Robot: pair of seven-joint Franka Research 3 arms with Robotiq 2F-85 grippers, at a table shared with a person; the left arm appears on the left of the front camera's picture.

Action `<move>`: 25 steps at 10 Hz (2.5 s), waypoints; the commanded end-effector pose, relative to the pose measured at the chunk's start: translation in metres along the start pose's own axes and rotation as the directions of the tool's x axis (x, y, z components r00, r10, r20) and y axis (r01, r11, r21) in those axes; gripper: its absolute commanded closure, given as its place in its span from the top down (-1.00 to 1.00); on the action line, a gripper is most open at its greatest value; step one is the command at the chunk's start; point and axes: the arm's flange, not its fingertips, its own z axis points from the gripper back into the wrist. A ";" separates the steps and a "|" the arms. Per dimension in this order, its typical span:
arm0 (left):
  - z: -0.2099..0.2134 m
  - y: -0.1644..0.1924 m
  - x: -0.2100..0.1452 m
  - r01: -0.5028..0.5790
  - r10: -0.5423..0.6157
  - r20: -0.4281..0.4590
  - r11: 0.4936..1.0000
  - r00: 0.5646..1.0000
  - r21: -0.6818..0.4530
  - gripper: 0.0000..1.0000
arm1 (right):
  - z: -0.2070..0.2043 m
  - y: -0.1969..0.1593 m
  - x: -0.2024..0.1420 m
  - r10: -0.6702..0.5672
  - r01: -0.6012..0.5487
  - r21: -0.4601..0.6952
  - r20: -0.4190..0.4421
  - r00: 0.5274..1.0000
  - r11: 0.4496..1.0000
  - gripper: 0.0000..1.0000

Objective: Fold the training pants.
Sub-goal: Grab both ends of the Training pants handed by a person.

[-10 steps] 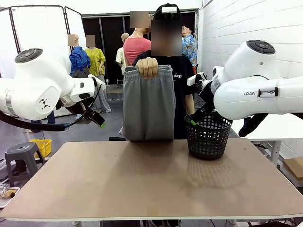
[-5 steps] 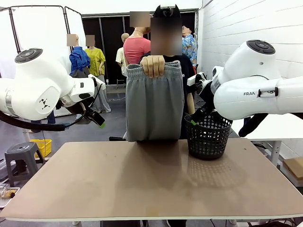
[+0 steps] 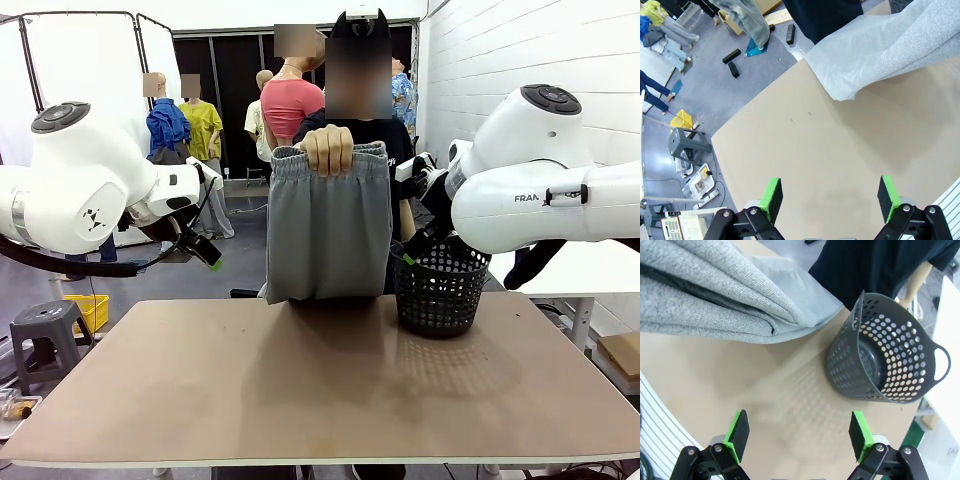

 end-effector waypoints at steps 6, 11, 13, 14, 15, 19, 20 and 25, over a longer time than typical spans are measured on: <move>0.002 0.000 0.001 0.000 0.000 0.004 1.000 1.000 0.005 1.00 | -0.002 0.000 0.000 0.002 -0.002 0.003 -0.005 1.000 1.000 1.00; 0.013 0.014 0.006 0.328 -0.327 0.029 0.944 0.945 -0.031 1.00 | 0.014 -0.029 -0.003 0.281 -0.282 0.044 0.028 0.959 0.958 1.00; 0.010 0.021 0.006 0.489 -0.486 0.062 0.869 0.872 -0.078 1.00 | 0.012 -0.036 -0.004 0.447 -0.448 0.072 0.029 0.894 0.891 1.00; 0.006 0.025 0.008 0.571 -0.566 0.075 0.813 0.821 -0.111 1.00 | 0.010 -0.039 -0.005 0.514 -0.514 0.077 0.015 0.857 0.854 1.00; 0.002 0.027 0.010 0.635 -0.630 0.087 0.760 0.772 -0.136 1.00 | 0.009 -0.042 -0.007 0.578 -0.577 0.090 0.020 0.816 0.812 1.00; -0.011 0.035 0.007 0.731 -0.740 0.066 0.641 0.669 -0.234 1.00 | -0.001 -0.041 -0.011 0.642 -0.640 0.063 -0.032 0.766 0.766 1.00; -0.015 0.025 0.001 0.733 -0.739 0.060 0.650 0.671 -0.199 1.00 | -0.002 -0.036 -0.014 0.648 -0.644 0.128 0.008 0.761 0.754 1.00; -0.044 0.034 -0.005 0.816 -0.824 0.098 0.524 0.558 -0.243 1.00 | -0.030 -0.045 -0.013 0.661 -0.668 0.054 0.100 0.743 0.742 1.00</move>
